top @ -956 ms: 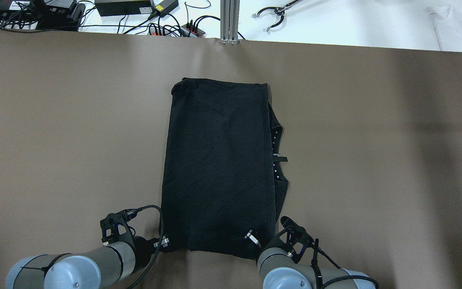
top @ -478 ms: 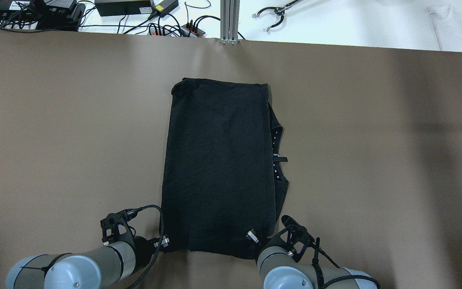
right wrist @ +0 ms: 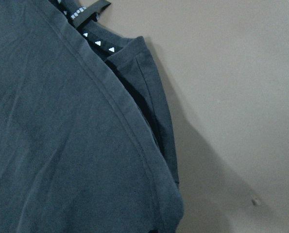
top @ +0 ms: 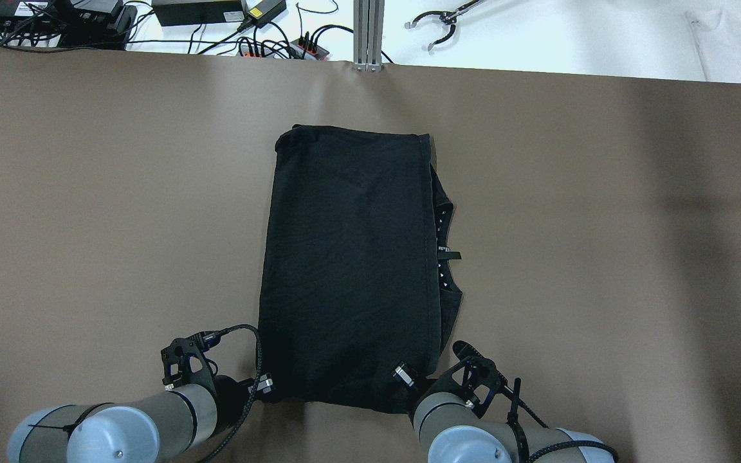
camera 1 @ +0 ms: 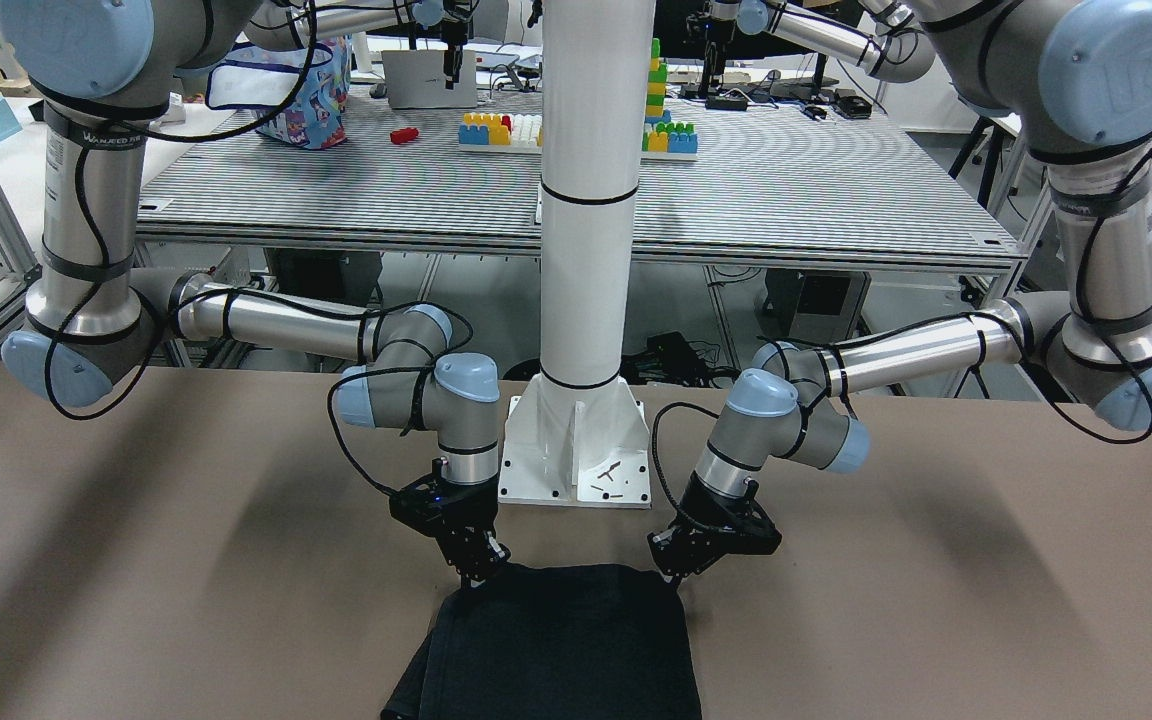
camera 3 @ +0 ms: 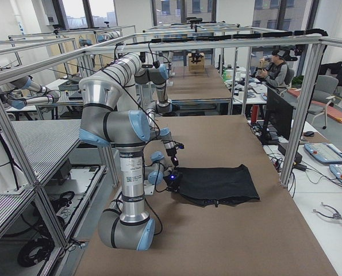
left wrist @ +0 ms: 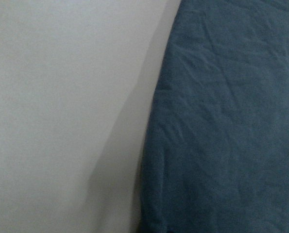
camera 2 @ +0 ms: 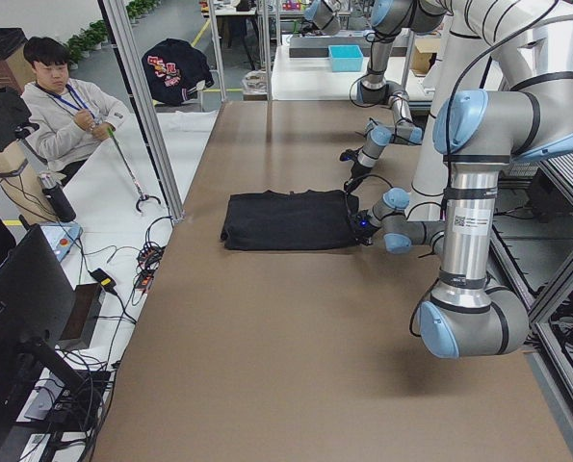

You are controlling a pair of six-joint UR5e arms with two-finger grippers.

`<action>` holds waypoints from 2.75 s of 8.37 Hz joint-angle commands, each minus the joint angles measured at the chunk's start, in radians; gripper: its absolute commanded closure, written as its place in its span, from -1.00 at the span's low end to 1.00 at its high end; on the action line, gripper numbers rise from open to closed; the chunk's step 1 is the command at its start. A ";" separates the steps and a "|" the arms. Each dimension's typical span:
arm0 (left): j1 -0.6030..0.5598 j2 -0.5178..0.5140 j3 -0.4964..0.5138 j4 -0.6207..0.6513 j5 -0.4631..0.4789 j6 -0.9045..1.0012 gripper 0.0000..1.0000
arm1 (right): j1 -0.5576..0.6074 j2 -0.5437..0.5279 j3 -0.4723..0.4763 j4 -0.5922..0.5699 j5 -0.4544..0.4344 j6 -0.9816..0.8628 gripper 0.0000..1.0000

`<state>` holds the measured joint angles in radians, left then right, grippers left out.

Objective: Fold clothes
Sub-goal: 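Grasp the folded shirt's near edge with both grippers, then lift the near edge with both grippers and fold it toward the collar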

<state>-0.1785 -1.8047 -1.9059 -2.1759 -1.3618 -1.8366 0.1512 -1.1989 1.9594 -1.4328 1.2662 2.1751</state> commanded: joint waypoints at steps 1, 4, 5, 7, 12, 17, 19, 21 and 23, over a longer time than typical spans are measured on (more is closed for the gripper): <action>-0.001 0.011 -0.126 0.097 -0.010 0.000 1.00 | -0.015 -0.018 0.125 -0.058 0.001 0.002 1.00; -0.065 -0.051 -0.262 0.321 -0.107 0.087 1.00 | -0.012 -0.004 0.271 -0.221 0.015 -0.021 1.00; -0.126 -0.073 -0.257 0.370 -0.155 0.103 1.00 | 0.037 0.002 0.269 -0.221 0.048 -0.049 1.00; -0.272 -0.203 -0.251 0.546 -0.268 0.181 1.00 | 0.164 0.039 0.256 -0.228 0.104 -0.090 1.00; -0.479 -0.416 0.019 0.617 -0.342 0.322 1.00 | 0.418 0.209 -0.012 -0.219 0.164 -0.306 1.00; -0.571 -0.600 0.318 0.599 -0.342 0.402 1.00 | 0.517 0.350 -0.350 -0.028 0.173 -0.432 1.00; -0.593 -0.659 0.414 0.597 -0.341 0.476 1.00 | 0.554 0.406 -0.475 0.053 0.223 -0.517 1.00; -0.605 -0.703 0.566 0.495 -0.338 0.490 1.00 | 0.562 0.446 -0.586 0.126 0.228 -0.549 1.00; -0.622 -0.742 0.744 0.360 -0.335 0.525 1.00 | 0.562 0.453 -0.646 0.164 0.228 -0.580 1.00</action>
<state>-0.7858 -2.5078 -1.3288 -1.6933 -1.6996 -1.3429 0.7111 -0.7590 1.3818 -1.3143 1.4918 1.6263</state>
